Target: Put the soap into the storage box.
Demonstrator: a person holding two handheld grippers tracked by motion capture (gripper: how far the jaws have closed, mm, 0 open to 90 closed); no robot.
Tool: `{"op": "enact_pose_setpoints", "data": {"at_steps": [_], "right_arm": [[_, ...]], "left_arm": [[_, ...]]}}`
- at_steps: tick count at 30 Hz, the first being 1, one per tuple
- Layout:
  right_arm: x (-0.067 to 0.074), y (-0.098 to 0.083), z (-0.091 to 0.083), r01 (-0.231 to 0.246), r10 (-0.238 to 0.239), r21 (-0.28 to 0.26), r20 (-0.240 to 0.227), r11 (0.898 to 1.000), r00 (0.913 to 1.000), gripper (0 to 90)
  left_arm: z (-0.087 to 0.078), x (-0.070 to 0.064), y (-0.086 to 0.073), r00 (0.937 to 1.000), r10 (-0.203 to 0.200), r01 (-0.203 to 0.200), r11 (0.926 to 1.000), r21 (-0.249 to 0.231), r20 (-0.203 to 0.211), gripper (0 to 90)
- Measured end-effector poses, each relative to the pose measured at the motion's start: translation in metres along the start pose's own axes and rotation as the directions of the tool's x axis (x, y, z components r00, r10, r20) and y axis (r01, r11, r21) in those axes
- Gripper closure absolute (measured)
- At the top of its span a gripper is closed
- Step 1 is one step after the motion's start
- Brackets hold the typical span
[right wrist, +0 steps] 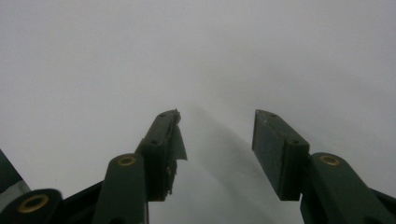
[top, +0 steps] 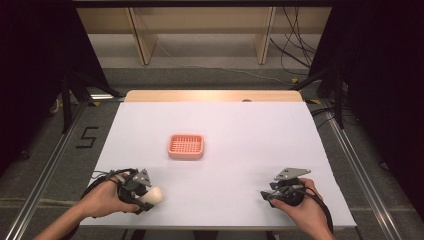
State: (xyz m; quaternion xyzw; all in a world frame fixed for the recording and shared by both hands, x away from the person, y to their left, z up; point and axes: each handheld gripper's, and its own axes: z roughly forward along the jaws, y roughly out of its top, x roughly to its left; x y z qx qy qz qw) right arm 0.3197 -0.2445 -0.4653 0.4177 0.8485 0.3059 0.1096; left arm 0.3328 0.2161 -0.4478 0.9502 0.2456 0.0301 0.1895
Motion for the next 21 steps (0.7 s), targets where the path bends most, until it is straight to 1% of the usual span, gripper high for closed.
{"op": "enact_pose_setpoints", "data": {"at_steps": [1,2,3,4,6,8,9,10,11,12,13,14,15,16,17,18,19,20,21], "right_arm": [[0.0004,0.0005,-0.0004,-0.007,0.007,0.001,-0.003,1.0,1.0,51.3],[-0.0002,-0.0004,0.0028,0.002,-0.002,-0.038,-0.001,0.999,1.0,51.3],[0.0001,-0.0003,0.0022,0.001,-0.001,-0.028,-0.001,1.0,1.0,51.3],[0.0005,-0.0001,0.0016,-0.003,0.003,-0.018,-0.001,1.0,1.0,51.3],[0.0003,-0.0002,0.0017,-0.001,0.001,-0.022,-0.001,1.0,1.0,51.2],[0.0005,-0.0001,0.0013,-0.009,0.009,-0.018,-0.002,1.0,1.0,51.2],[0.0014,-0.0001,0.0011,-0.024,0.024,-0.012,-0.005,1.0,0.9997,51.2],[0.0013,-0.0001,0.0012,-0.023,0.023,-0.012,-0.005,1.0,0.9997,51.1],[0.0014,-0.0002,0.0013,-0.022,0.022,-0.01,-0.006,1.0,0.9997,51.1],[0.0002,-0.0001,0.002,-0.002,0.002,-0.022,-0.001,1.0,1.0,51.1],[0.0005,0.0,0.0019,-0.006,0.006,-0.02,-0.002,1.0,1.0,51.0],[-0.0005,-0.0004,0.0029,0.014,-0.014,-0.028,0.006,1.0,0.9999,51.0],[-0.0005,-0.0004,0.0031,0.015,-0.015,-0.028,0.008,1.0,0.9999,51.0],[-0.0005,-0.0004,0.0031,0.016,-0.016,-0.027,0.008,1.0,0.9998,51.0],[-0.0005,-0.0005,0.003,0.014,-0.014,-0.027,0.007,1.0,0.9999,51.0],[-0.0005,-0.0005,0.003,0.014,-0.014,-0.028,0.007,1.0,0.9999,51.0],[-0.0005,-0.0005,0.0027,0.015,-0.015,-0.026,0.006,1.0,0.9999,51.0],[-0.0004,-0.0006,0.0029,0.012,-0.012,-0.028,0.006,1.0,0.9999,51.0],[0.0004,-0.0003,0.0019,-0.004,0.004,-0.022,-0.002,1.0,1.0,51.0]], "left_arm": [[-0.001,0.001,-0.0004,1.0,0.002,-0.002,1.0,-0.003,-0.007,49.5],[-0.0001,0.0003,-0.0015,0.9994,-0.032,0.031,0.9992,-0.023,-0.011,49.5],[0.0002,0.0015,-0.0017,0.9993,-0.027,0.026,0.999,-0.036,-0.025,49.5],[0.0014,0.0004,-0.0023,0.9978,-0.06,0.058,0.9961,-0.067,-0.029,49.5],[0.0004,0.0016,-0.0031,0.9961,-0.077,0.073,0.9932,-0.091,-0.043,49.5],[-0.0012,0.0028,-0.0034,0.9954,-0.083,0.078,0.9926,-0.093,-0.048,49.6],[-0.0018,0.0029,-0.0035,0.9946,-0.09,0.084,0.9904,-0.11,-0.051,49.6],[-0.0025,0.0038,-0.004,0.9937,-0.099,0.092,0.9882,-0.123,-0.054,49.5],[-0.0032,0.0044,-0.0039,0.994,-0.093,0.085,0.9883,-0.127,-0.058,49.6],[-0.0035,0.0048,-0.004,0.9938,-0.091,0.082,0.9874,-0.136,-0.063,49.6],[-0.0041,0.0045,-0.004,0.9922,-0.105,0.095,0.986,-0.137,-0.068,49.6],[-0.0032,0.0038,-0.0039,0.9887,-0.129,0.116,0.9798,-0.163,-0.076,49.6],[-0.0036,0.0044,-0.0041,0.9886,-0.125,0.108,0.9779,-0.179,-0.085,49.6],[-0.0041,0.0046,-0.004,0.9865,-0.141,0.122,0.9733,-0.194,-0.084,49.6],[-0.005,0.0052,-0.0037,0.9867,-0.139,0.12,0.974,-0.192,-0.085,49.6],[-0.0048,0.0053,-0.0036,0.9844,-0.15,0.128,0.9707,-0.203,-0.092,49.6],[-0.006,0.0059,-0.0035,0.9852,-0.147,0.127,0.9714,-0.201,-0.088,49.6],[-0.0053,0.0062,-0.0037,0.9851,-0.145,0.123,0.9693,-0.213,-0.092,49.6],[-0.0051,0.0062,-0.0037,0.9844,-0.149,0.126,0.9675,-0.219,-0.093,49.6]]}}
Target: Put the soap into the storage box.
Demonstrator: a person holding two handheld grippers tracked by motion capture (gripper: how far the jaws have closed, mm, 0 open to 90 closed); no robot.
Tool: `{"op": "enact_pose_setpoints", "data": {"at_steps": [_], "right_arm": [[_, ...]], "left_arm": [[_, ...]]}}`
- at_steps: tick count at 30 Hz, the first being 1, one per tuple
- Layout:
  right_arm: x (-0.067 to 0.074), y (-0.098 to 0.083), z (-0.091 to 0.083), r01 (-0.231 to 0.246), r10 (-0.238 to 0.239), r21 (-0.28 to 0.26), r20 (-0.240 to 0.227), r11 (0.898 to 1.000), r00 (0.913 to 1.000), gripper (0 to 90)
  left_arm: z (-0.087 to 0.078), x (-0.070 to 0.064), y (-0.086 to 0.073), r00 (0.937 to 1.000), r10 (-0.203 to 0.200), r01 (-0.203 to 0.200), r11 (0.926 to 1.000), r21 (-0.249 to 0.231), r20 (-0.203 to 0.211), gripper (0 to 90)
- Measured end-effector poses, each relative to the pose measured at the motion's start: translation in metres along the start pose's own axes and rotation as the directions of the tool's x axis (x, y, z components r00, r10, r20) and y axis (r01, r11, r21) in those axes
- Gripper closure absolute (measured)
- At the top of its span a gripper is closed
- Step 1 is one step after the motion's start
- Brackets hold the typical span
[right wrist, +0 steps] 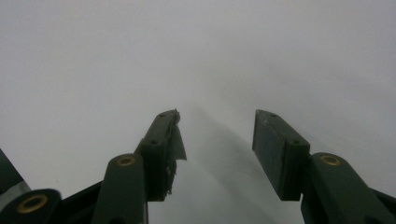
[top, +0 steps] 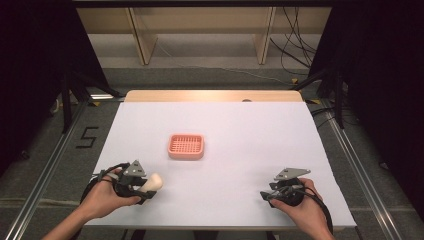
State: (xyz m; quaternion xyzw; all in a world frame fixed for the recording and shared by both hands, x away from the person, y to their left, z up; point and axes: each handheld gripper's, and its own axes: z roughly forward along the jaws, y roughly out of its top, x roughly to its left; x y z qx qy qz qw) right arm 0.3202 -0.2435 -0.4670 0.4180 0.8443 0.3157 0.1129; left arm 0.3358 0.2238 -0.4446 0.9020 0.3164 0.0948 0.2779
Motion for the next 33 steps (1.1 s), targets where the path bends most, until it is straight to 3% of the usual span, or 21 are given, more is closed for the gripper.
{"op": "enact_pose_setpoints", "data": {"at_steps": [7,13,16,18,21,22,25,26,30,31,33], "right_arm": [[-0.0007,-0.0004,0.0007,0.015,-0.015,-0.007,0.007,1.0,0.9999,51.0],[0.0,-0.0001,-0.0001,0.001,-0.001,-0.003,0.002,1.0,1.0,51.0],[-0.0007,-0.0007,0.0014,0.018,-0.018,-0.018,0.009,1.0,0.9998,51.0],[0.0001,-0.0003,0.0004,0.001,-0.001,-0.009,0.002,1.0,1.0,51.0],[-0.0011,-0.0001,-0.0002,0.021,-0.021,0.002,0.005,1.0,0.9998,51.0],[-0.0011,-0.0001,-0.0002,0.021,-0.021,0.003,0.006,1.0,0.9998,51.0],[-0.0006,-0.0006,0.0014,0.019,-0.019,-0.018,0.011,1.0,0.9998,51.0],[-0.001,0.0,-0.0002,0.023,-0.023,0.002,0.007,1.0,0.9997,51.0],[-0.0009,-0.0001,-0.0002,0.022,-0.022,0.0,0.007,1.0,0.9997,51.0],[0.0002,-0.0003,0.0006,0.001,-0.001,-0.015,0.001,1.0,1.0,51.0],[-0.0008,-0.0007,0.0013,0.018,-0.018,-0.021,0.01,1.0,0.9998,50.8]], "left_arm": [[0.0012,0.0001,-0.0007,0.9997,-0.02,0.02,0.9991,-0.038,-0.012,49.6],[0.0022,0.0005,0.0,0.9973,-0.069,0.067,0.9947,-0.078,-0.026,49.6],[0.0019,0.0013,0.0002,0.9973,-0.066,0.063,0.9942,-0.087,-0.031,49.6],[0.0016,0.0025,0.0005,0.9981,-0.057,0.054,0.9945,-0.09,-0.023,49.6],[0.002,0.0019,0.0017,0.9968,-0.078,0.075,0.9929,-0.092,-0.021,49.6],[0.003,0.0003,0.0017,0.9957,-0.091,0.088,0.9897,-0.113,-0.018,49.6],[0.0031,0.0013,0.0033,0.9967,-0.075,0.071,0.9898,-0.124,-0.029,49.6],[0.003,0.0011,0.0038,0.9963,-0.081,0.077,0.9895,-0.122,-0.027,49.6],[0.0036,0.0012,0.0062,0.996,-0.085,0.08,0.9878,-0.133,-0.029,49.6],[0.0039,0.0015,0.0065,0.996,-0.086,0.082,0.9877,-0.134,-0.025,49.6],[0.0038,0.0013,0.007,0.9961,-0.084,0.079,0.9878,-0.135,-0.029,49.6]]}}
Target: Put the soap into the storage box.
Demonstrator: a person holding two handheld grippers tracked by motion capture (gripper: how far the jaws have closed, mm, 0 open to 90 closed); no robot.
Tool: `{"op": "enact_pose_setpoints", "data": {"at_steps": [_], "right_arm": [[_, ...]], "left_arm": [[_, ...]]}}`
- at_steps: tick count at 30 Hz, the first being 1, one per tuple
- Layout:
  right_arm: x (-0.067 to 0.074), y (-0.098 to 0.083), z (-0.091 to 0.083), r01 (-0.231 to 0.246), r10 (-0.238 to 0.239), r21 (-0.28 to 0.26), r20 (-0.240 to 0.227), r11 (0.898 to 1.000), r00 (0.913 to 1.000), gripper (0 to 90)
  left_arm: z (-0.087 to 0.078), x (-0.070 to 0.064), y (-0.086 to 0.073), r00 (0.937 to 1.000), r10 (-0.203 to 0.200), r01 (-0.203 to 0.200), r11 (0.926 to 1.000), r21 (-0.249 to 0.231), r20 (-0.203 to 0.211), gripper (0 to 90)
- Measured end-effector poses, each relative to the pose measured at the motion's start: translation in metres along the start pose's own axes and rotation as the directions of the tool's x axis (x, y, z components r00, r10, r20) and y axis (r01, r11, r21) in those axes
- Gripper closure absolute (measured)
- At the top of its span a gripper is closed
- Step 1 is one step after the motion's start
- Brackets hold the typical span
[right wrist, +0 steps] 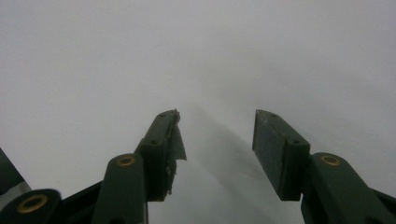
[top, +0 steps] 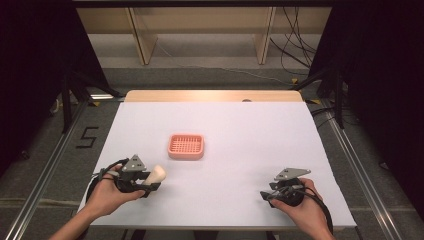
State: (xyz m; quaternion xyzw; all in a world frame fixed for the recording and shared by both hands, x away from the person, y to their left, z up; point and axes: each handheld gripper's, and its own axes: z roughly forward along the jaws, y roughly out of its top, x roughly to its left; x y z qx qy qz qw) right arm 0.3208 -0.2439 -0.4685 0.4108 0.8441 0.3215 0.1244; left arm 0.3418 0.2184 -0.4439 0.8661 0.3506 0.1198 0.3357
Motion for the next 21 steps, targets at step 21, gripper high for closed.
{"op": "enact_pose_setpoints", "data": {"at_steps": [21], "right_arm": [[0.001,0.001,-0.004,-0.025,0.025,0.013,-0.006,1.0,0.9997,50.3]], "left_arm": [[-0.002,0.004,0.012,0.9997,0.016,-0.016,0.9993,-0.034,-0.019,49.6]]}}
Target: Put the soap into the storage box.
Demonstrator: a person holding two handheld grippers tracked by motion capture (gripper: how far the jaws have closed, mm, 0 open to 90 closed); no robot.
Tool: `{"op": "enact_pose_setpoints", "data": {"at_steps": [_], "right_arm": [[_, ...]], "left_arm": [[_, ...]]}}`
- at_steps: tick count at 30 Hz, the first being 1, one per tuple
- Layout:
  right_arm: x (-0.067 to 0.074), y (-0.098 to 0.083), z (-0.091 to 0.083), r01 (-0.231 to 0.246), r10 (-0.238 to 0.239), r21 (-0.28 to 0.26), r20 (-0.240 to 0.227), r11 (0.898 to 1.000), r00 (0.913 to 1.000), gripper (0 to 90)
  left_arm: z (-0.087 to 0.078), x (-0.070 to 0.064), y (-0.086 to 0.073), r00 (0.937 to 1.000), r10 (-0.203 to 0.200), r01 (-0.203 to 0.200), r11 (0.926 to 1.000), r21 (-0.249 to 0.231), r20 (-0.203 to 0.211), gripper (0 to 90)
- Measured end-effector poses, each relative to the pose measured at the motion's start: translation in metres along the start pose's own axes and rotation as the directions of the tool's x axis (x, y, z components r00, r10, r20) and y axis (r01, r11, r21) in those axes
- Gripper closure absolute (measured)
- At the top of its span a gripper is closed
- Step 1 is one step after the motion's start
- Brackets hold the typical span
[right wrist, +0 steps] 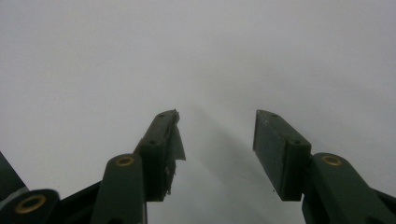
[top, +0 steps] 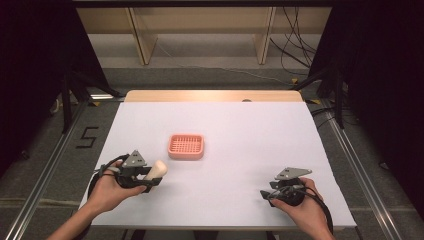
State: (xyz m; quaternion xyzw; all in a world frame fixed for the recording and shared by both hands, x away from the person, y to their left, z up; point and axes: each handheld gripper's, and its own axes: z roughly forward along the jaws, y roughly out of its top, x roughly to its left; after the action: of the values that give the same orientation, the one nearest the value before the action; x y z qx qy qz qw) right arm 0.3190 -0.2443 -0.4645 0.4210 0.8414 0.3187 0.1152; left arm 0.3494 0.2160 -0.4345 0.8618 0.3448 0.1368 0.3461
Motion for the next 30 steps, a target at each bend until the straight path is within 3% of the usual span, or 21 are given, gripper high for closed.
{"op": "enact_pose_setpoints", "data": {"at_steps": [5,10,11,13,19,23,27,29,30], "right_arm": [[0.0,0.0,0.0,0.002,-0.002,0.0,0.002,1.0,1.0,50.3],[0.0,0.0,0.001,0.001,-0.001,0.002,0.002,1.0,1.0,50.1],[0.0,0.0,0.001,0.003,-0.003,0.002,0.003,1.0,1.0,50.1],[0.001,0.0,0.0,-0.014,0.014,0.008,-0.003,1.0,0.9999,50.0],[0.0,0.0,0.001,0.002,-0.002,0.002,0.001,1.0,1.0,50.0],[0.0,0.0,0.001,0.0,0.0,0.0,0.003,1.0,1.0,50.0],[-0.001,0.0,0.001,-0.008,0.008,-0.018,0.006,1.0,1.0,50.0],[0.0,0.0,0.001,-0.009,0.009,-0.024,0.007,1.0,0.9999,50.0],[0.0,0.001,-0.001,-0.014,0.014,0.0,0.003,1.0,0.9999,50.0]], "left_arm": [[0.0,0.001,0.005,1.0,-0.006,0.006,0.9999,-0.009,0.001,49.6],[-0.002,0.003,0.01,0.9998,0.019,-0.019,0.9996,-0.02,-0.001,49.7],[-0.001,0.003,0.011,1.0,0.002,-0.002,0.9998,-0.021,-0.002,49.7],[-0.003,0.005,0.014,0.9996,0.025,-0.026,0.9995,-0.019,-0.008,49.6],[-0.002,0.007,0.019,0.9999,0.008,-0.008,0.9997,-0.025,-0.007,49.7],[-0.004,0.009,0.024,0.9995,0.03,-0.03,0.9992,-0.027,-0.009,49.7],[-0.004,0.01,0.028,0.9998,0.019,-0.02,0.9991,-0.038,-0.01,49.6],[-0.005,0.012,0.03,0.9991,0.04,-0.041,0.9985,-0.038,-0.014,49.6],[-0.006,0.012,0.031,0.9987,0.048,-0.049,0.9983,-0.033,-0.015,49.7]]}}
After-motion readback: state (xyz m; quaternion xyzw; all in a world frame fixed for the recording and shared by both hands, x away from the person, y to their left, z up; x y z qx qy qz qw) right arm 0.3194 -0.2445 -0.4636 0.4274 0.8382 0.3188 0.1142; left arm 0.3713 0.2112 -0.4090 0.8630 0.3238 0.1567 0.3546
